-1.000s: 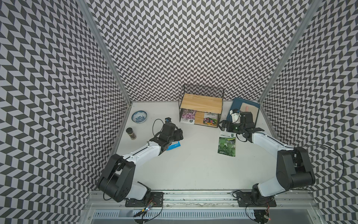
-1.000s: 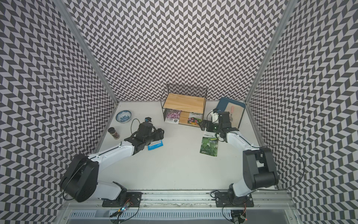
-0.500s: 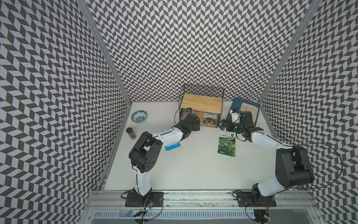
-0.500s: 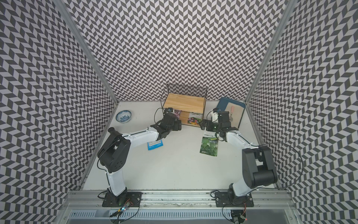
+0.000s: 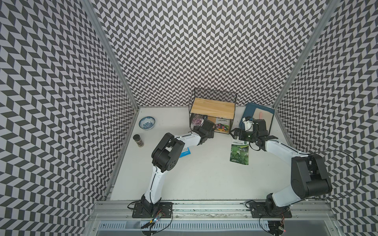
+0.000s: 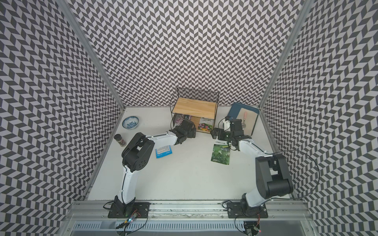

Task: Take the seed bag off the shelf
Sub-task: Adjust the shelf at the center of the board.

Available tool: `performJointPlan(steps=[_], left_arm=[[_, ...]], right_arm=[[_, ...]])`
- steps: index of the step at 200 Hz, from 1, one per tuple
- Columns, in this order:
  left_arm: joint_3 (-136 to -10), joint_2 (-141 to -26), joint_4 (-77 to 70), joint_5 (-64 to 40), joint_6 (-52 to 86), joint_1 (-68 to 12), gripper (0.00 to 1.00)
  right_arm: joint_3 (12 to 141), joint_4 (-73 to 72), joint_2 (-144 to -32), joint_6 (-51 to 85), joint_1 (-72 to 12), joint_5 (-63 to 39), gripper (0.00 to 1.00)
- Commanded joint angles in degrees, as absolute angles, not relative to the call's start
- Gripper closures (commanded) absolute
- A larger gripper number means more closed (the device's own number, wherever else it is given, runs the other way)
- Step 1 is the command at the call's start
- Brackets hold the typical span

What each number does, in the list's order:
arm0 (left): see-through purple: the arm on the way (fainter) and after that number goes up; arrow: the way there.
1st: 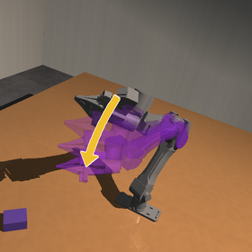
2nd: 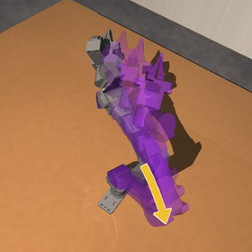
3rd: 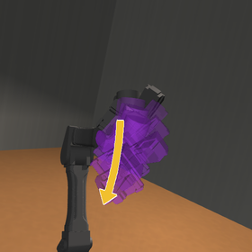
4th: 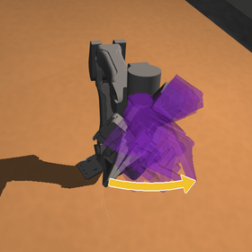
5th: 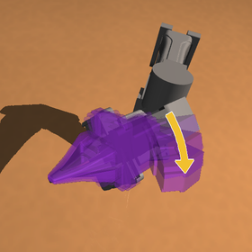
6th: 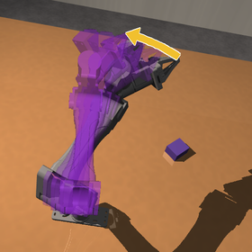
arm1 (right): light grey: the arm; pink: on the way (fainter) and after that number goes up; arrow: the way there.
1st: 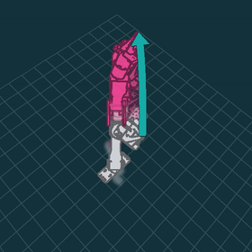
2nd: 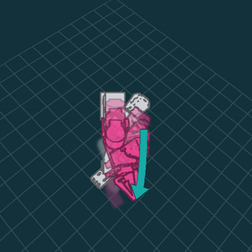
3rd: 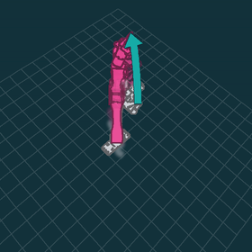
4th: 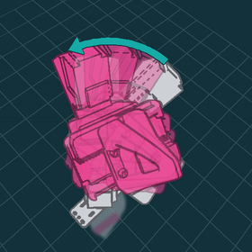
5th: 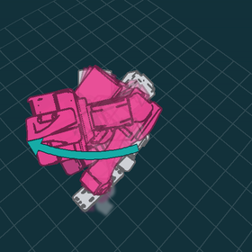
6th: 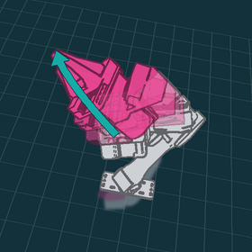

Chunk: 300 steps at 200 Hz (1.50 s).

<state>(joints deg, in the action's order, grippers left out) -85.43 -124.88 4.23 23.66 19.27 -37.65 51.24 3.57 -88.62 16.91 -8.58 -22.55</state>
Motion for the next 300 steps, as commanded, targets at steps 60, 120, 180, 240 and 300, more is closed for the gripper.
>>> performJointPlan(steps=[60,120,180,240,300], left_arm=[[-88.7,-126.9,4.9,24.3,20.7,-37.0,0.06],[-65.0,-110.7,-11.5,21.1,28.5,-38.0,0.07],[-50.5,-93.6,-16.1,10.0,37.5,-33.7,0.07],[-52.2,-88.5,-13.1,2.4,30.4,-19.5,0.0],[-62.4,-101.3,-18.2,-7.2,24.7,-15.8,0.0]], right_arm=[[49.5,0.3,-86.1,16.7,-8.9,-22.6,0.0],[48.2,0.0,-84.8,16.9,-8.9,-22.3,0.0],[43.9,1.0,-79.9,16.4,-9.2,-24.9,0.0],[44.7,1.3,-77.3,16.8,-9.8,-23.1,0.0],[48.7,-0.7,-82.6,17.1,-9.8,-23.7,0.0]])
